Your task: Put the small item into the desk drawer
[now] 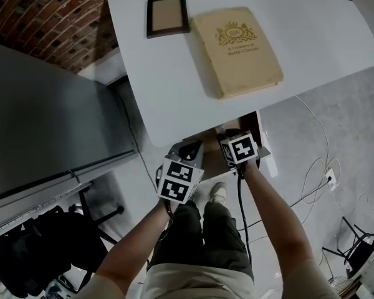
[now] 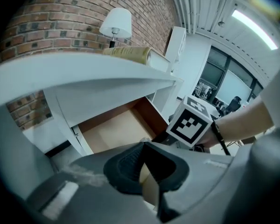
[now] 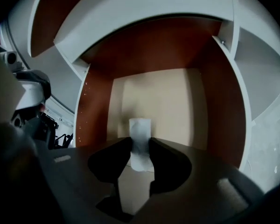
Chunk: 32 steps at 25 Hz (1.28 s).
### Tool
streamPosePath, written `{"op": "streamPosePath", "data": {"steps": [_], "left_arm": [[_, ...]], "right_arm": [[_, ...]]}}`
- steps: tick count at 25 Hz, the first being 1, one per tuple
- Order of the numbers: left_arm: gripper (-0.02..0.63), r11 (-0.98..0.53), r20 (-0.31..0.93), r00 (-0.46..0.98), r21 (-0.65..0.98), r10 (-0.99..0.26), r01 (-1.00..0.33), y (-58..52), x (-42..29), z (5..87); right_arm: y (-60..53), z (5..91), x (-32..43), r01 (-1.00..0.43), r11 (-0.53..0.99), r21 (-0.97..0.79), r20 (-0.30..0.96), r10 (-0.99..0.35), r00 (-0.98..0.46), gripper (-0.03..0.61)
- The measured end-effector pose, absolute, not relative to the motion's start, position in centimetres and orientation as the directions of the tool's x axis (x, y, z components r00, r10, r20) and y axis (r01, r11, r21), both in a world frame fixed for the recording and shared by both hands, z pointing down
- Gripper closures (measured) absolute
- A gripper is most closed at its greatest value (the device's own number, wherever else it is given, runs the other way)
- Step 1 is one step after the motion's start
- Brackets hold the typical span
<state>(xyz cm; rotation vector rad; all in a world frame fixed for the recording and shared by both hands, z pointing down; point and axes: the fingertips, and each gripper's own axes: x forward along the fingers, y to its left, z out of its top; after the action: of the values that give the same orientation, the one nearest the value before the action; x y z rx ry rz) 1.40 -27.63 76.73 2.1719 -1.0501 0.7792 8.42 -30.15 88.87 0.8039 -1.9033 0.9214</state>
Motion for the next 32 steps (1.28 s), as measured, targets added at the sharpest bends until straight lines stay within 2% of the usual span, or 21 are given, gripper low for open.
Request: {"op": "streamPosePath", "data": {"steps": [5,11,14,23,32], "left_arm": [[0.612,-0.493,0.724,0.507,0.263,-0.466,-0.829,-27.4,0.9,78.2],[0.612,-0.489,0.734,0.495,0.253,-0.466,-0.835,-26.6,0.1,77.9],[0.612,-0.494,0.733,0.498,0.253,-0.464,-0.832,-26.1,0.0,76.8],[0.612,-0.54,0.704,0.527,0.239,-0.476,-0.807,-24.7,-0.1,69.7],[0.612,-0.574,0.615,0.566,0.214,-0.55,-0.79,-23.7,-0.9,58.0]], "right_arm": [[-29.6,91.0,8.0,-0.796,0.53,-0.292,0.899,-0.13,-0.417,0.439],[-29.4,90.3,7.9,-0.805,0.518,-0.29,0.892,-0.16,-0.424,0.413],[-29.3,88.3,8.6,-0.824,0.488,-0.289,0.886,-0.19,-0.423,0.449],[-28.4,77.0,9.5,-0.845,0.441,-0.301,0.813,-0.344,-0.469,0.538],[-25.3,61.3,9.1,-0.841,0.414,-0.348,0.669,-0.519,-0.532,0.558]]}}
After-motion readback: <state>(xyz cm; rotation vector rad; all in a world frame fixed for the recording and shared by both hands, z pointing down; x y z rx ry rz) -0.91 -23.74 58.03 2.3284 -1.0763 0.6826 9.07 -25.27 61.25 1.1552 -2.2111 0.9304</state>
